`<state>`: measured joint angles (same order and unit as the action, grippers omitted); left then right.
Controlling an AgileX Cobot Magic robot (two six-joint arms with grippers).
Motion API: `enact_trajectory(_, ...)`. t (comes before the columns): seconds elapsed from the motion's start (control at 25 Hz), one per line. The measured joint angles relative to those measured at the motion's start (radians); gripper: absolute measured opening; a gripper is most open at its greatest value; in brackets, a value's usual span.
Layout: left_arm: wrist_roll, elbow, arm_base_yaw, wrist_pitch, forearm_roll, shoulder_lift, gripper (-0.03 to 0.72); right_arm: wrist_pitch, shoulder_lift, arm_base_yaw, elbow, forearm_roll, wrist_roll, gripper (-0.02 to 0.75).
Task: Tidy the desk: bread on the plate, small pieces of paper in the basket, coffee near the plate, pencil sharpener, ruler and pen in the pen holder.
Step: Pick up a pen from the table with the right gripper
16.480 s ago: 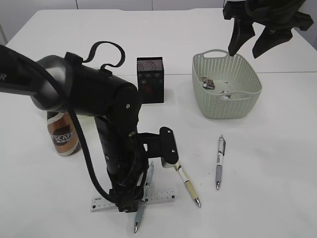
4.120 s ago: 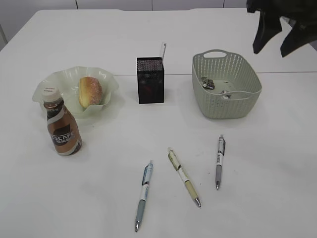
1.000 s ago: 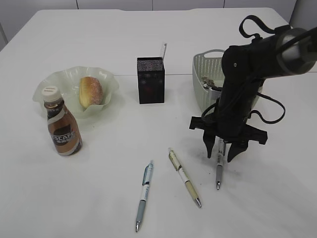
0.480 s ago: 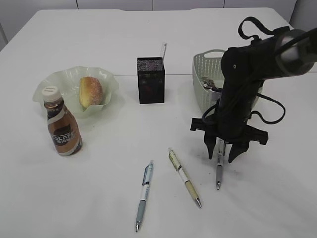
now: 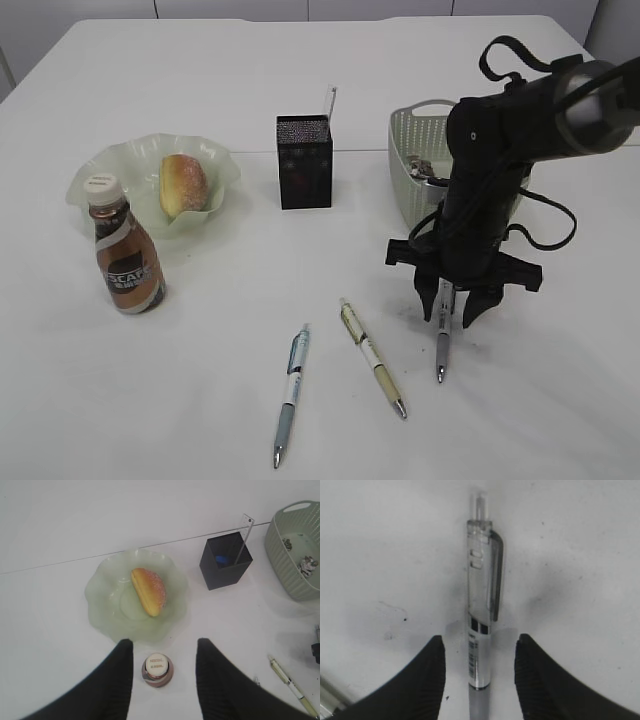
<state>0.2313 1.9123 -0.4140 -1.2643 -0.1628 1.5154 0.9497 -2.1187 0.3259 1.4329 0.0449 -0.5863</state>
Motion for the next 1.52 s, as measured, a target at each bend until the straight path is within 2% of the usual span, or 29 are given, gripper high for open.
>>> enact_trajectory(1.52,0.000,0.000,0.000,0.000,0.000,0.002,0.298,-0.008,-0.002,0.000,0.000,-0.012,0.000,0.333)
